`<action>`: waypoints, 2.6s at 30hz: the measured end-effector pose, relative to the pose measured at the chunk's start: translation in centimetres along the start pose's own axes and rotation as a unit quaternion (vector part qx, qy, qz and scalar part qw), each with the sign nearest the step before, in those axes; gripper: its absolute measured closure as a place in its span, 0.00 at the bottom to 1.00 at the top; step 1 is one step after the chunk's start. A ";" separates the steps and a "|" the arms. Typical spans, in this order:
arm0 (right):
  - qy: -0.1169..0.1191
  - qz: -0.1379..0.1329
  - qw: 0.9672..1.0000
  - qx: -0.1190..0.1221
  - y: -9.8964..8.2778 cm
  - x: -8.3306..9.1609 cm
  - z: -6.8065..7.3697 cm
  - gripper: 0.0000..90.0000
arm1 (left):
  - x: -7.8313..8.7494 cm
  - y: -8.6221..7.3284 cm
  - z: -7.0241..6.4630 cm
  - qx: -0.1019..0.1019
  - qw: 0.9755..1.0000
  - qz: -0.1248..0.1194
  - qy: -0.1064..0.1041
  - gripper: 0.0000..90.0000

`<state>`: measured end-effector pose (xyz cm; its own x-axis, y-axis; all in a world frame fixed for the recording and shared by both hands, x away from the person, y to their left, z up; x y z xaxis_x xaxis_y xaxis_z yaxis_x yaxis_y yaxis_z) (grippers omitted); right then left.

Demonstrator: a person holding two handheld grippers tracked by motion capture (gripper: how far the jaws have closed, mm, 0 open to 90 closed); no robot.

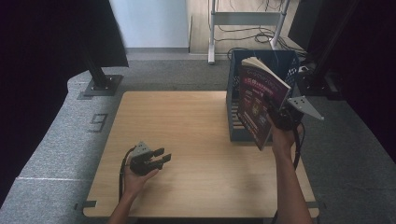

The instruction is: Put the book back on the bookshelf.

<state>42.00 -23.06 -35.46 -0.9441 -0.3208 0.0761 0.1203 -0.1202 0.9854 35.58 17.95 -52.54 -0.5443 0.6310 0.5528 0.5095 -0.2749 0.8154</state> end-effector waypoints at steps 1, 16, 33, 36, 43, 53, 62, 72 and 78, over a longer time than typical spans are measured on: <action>-0.001 0.000 1.000 0.000 0.0 -0.1 0.0 0.91 | 0.0 0.0 0.0 0.000 1.000 0.000 0.000 0.60; -0.019 -0.001 1.000 0.006 0.6 -1.7 -0.5 0.91 | 0.0 0.0 0.1 0.001 1.000 0.001 -0.002 0.60; -0.026 0.000 1.000 0.001 0.3 -3.7 -0.6 0.91 | 0.2 0.0 0.2 0.004 1.000 -0.004 -0.003 0.60; -0.027 0.001 1.000 0.003 0.2 -4.0 -0.5 0.91 | 0.3 0.0 0.3 0.005 1.000 -0.005 -0.002 0.60; -0.031 -0.002 0.999 0.005 0.3 -4.3 -0.5 0.91 | 0.4 0.0 0.4 0.007 1.000 -0.006 -0.002 0.60; -0.040 -0.004 0.999 0.006 0.3 -4.9 -0.6 0.91 | 0.4 0.0 0.3 0.007 1.000 -0.005 -0.002 0.60; -0.046 -0.002 0.999 0.005 0.1 -5.7 -0.7 0.91 | 0.3 0.0 0.3 0.007 1.000 -0.003 -0.005 0.60; -0.054 0.002 0.998 0.010 -0.1 -6.7 -1.0 0.91 | 0.5 0.0 0.5 0.010 1.000 -0.006 -0.004 0.60; -0.062 0.001 0.998 0.010 0.0 -7.1 -1.2 0.91 | 0.6 0.0 0.5 0.009 1.000 -0.007 -0.005 0.60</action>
<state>49.12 -21.91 -36.18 -0.9749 -0.2015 0.0947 0.1166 -0.0997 0.9882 35.54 18.70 -52.26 -0.5448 0.6416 0.5399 0.5142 -0.2529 0.8195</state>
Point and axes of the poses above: each handheld gripper's, and its own axes: x roughly backward along the jaws, y roughly out of its top, z roughly to its left, the point moved 5 cm from there along -x, roughly forward along the jaws, and after that the axes turned 4 degrees about z, right-handed, at the moved point
